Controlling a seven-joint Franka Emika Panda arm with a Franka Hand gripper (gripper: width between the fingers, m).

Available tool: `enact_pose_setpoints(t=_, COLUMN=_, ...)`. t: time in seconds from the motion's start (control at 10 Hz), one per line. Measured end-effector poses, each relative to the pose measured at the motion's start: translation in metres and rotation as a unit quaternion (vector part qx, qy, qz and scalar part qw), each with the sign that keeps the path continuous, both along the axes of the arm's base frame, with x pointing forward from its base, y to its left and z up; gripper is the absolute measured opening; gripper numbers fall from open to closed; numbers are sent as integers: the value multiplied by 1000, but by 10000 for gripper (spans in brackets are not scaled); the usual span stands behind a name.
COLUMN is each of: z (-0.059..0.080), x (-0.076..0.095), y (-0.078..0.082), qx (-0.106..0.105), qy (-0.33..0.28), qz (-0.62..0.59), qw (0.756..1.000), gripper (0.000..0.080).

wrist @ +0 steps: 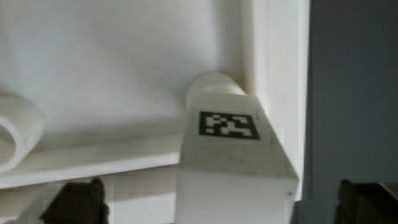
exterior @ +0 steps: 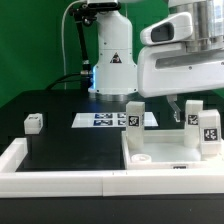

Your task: Assemble square table

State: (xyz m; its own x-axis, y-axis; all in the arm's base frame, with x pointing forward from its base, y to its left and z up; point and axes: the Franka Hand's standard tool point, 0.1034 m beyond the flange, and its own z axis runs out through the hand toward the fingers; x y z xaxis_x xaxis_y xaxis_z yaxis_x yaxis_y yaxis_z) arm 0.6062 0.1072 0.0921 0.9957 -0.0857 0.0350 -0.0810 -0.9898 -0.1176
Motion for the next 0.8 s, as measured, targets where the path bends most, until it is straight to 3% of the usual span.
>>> enact_pose_setpoints(t=0.3, z=-1, x=0, y=-1, qx=0, qy=1, qz=-1, qw=1000, gripper=649)
enact_pose_setpoints(t=0.4, z=-1, x=0, y=-1, qx=-1, qy=1, qz=-1, qw=1000, gripper=560)
enact_pose_setpoints(t=0.5, z=-1, x=0, y=-1, qx=-1, qy=1, qz=-1, qw=1000, gripper=560)
enact_pose_setpoints(t=0.6, z=-1, x=0, y=-2, qx=0, qy=1, qz=-1, qw=1000, gripper=358)
enact_pose_setpoints(t=0.7, z=-1, x=0, y=-2, qx=0, qy=1, qz=-1, qw=1000, gripper=290)
enact_pose_setpoints(t=0.8, z=-1, x=0, y=-2, qx=0, qy=1, qz=-1, qw=1000, gripper=290)
